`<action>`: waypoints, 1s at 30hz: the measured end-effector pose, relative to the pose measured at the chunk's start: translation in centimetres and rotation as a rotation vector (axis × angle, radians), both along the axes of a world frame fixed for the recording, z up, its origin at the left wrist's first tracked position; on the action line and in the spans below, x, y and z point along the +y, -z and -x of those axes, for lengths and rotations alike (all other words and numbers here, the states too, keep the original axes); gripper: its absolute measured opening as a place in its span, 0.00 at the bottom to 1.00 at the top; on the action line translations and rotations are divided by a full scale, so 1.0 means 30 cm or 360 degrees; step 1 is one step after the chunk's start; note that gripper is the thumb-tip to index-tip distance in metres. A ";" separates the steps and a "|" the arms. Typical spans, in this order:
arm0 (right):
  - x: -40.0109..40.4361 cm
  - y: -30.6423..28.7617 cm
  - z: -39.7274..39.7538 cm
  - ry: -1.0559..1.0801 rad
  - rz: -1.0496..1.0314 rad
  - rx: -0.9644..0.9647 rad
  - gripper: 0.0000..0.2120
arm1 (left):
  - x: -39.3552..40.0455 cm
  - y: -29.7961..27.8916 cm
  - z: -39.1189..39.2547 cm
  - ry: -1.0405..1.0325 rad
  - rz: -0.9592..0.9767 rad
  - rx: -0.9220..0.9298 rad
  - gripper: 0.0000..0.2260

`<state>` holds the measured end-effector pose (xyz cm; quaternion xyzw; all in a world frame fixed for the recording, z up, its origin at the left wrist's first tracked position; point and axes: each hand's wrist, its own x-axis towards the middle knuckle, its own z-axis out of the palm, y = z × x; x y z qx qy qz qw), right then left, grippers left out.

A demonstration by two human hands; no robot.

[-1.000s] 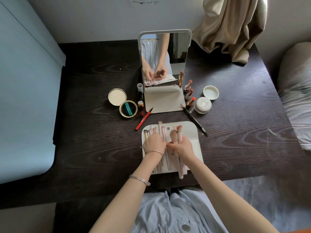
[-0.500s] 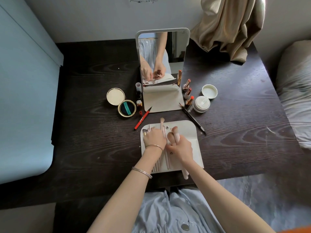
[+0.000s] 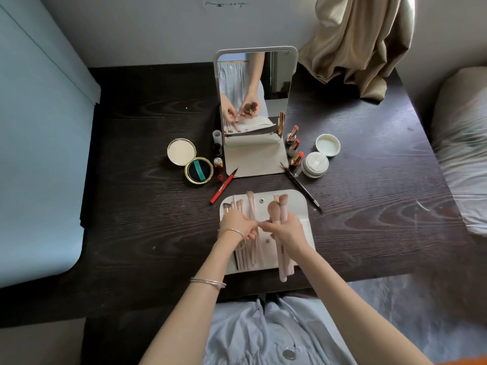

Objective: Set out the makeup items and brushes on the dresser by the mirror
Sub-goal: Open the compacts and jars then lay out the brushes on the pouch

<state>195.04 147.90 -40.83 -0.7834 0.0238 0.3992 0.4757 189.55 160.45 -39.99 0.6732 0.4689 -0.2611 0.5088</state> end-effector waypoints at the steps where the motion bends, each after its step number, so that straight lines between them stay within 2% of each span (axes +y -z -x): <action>1: -0.010 -0.005 -0.011 -0.0029 -0.0019 0.0044 0.12 | -0.008 -0.002 -0.002 -0.0034 0.0068 -0.0018 0.11; 4: -0.027 -0.007 -0.019 -0.0234 0.0021 0.0122 0.08 | -0.022 0.000 0.005 -0.0120 0.0167 -0.0141 0.12; 7: -0.023 0.003 0.002 -0.0258 0.0070 0.0074 0.09 | -0.034 0.007 0.014 -0.0032 0.0079 -0.0251 0.10; 9: -0.018 0.019 0.007 -0.0206 0.0149 0.0000 0.09 | -0.030 0.010 0.029 0.0108 -0.0212 -0.0356 0.07; 12: -0.018 0.033 0.007 -0.0205 0.0233 -0.0045 0.10 | -0.004 0.025 0.103 0.0509 -0.0926 -0.0588 0.05; 14: -0.018 0.041 0.010 -0.0222 0.0240 -0.0052 0.10 | 0.017 0.054 0.178 0.0780 -0.1180 -0.0825 0.10; 16: -0.017 0.050 0.017 -0.0224 0.0262 -0.0089 0.13 | 0.040 0.104 0.255 0.1052 -0.1296 -0.0963 0.19; 19: -0.018 0.063 0.028 -0.0246 0.0326 -0.0166 0.15 | 0.046 0.153 0.335 0.1365 -0.1340 -0.1041 0.30; 23: -0.011 0.060 0.036 -0.0260 0.0340 -0.0207 0.14 | 0.027 0.163 0.350 0.1472 -0.1237 -0.0933 0.38; 26: -0.007 0.056 0.039 -0.0273 0.0314 -0.0184 0.13 | 0.010 0.164 0.335 0.1499 -0.1194 -0.0919 0.41; 30: -0.009 0.061 0.046 -0.0272 0.0305 -0.0184 0.14 | 0.005 0.171 0.331 0.1474 -0.1246 -0.1018 0.39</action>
